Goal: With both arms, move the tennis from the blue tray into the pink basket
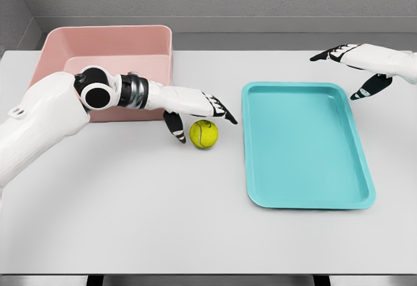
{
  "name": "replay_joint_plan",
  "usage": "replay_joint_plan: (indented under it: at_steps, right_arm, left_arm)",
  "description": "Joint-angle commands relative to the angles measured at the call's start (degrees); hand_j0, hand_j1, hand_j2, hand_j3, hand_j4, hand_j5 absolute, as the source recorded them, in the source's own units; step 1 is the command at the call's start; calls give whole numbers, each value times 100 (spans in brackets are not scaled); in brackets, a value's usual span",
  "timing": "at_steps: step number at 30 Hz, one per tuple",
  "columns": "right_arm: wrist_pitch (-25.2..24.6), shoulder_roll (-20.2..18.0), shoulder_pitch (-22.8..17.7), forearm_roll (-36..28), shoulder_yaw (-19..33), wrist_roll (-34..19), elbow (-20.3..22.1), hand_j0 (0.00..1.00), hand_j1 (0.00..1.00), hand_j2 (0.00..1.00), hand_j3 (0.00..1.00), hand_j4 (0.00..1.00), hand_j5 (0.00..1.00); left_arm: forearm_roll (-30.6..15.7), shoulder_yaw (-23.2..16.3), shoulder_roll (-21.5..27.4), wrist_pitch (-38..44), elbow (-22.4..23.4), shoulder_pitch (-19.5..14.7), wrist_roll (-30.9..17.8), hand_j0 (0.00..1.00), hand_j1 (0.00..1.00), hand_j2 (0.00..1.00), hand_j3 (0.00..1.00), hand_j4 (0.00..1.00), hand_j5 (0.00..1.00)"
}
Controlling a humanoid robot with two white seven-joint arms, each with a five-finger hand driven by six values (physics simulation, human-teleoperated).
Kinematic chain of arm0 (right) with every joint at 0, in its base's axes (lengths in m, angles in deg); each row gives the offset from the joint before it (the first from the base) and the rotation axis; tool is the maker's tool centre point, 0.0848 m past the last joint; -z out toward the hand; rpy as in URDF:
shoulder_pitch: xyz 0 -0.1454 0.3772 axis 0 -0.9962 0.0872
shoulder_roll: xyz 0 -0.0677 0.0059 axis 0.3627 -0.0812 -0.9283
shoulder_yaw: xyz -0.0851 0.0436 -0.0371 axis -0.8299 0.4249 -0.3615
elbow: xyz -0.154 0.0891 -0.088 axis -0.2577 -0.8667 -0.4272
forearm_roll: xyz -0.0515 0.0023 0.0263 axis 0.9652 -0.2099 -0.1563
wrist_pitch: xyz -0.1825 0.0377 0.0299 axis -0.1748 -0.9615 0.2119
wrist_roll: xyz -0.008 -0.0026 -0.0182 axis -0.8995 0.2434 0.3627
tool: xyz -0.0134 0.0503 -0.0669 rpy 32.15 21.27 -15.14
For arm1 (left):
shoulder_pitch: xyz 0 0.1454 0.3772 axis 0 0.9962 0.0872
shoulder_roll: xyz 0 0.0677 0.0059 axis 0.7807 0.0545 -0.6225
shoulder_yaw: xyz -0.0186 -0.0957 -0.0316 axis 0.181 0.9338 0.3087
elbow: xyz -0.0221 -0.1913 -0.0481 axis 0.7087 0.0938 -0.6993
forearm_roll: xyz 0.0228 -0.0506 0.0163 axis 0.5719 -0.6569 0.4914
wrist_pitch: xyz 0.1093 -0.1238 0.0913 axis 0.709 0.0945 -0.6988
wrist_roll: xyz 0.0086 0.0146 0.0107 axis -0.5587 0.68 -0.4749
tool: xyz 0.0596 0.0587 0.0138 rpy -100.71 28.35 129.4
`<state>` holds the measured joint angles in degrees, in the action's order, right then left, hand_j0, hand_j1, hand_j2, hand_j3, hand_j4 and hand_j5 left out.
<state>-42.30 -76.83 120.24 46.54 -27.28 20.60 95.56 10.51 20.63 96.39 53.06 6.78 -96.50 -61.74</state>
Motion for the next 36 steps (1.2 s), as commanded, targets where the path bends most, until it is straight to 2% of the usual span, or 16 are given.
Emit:
replay_joint_plan:
  at_steps: [1,33,36]
  right_arm:
    - [-12,-5,0,-35,8,0,1,100,100,100,100,100,100]
    - [-12,4,-9,-35,8,9,28,100,100,100,100,100,100]
    - [-12,4,-9,-35,8,0,28,100,100,100,100,100,100]
  left_arm:
    - [-28,8,-2,15,0,0,2,100,100,100,100,100,100]
    - [16,-1,-81,15,18,123,2,100,100,100,100,100,100]
    - [122,17,-64,15,26,149,2,100,100,100,100,100,100]
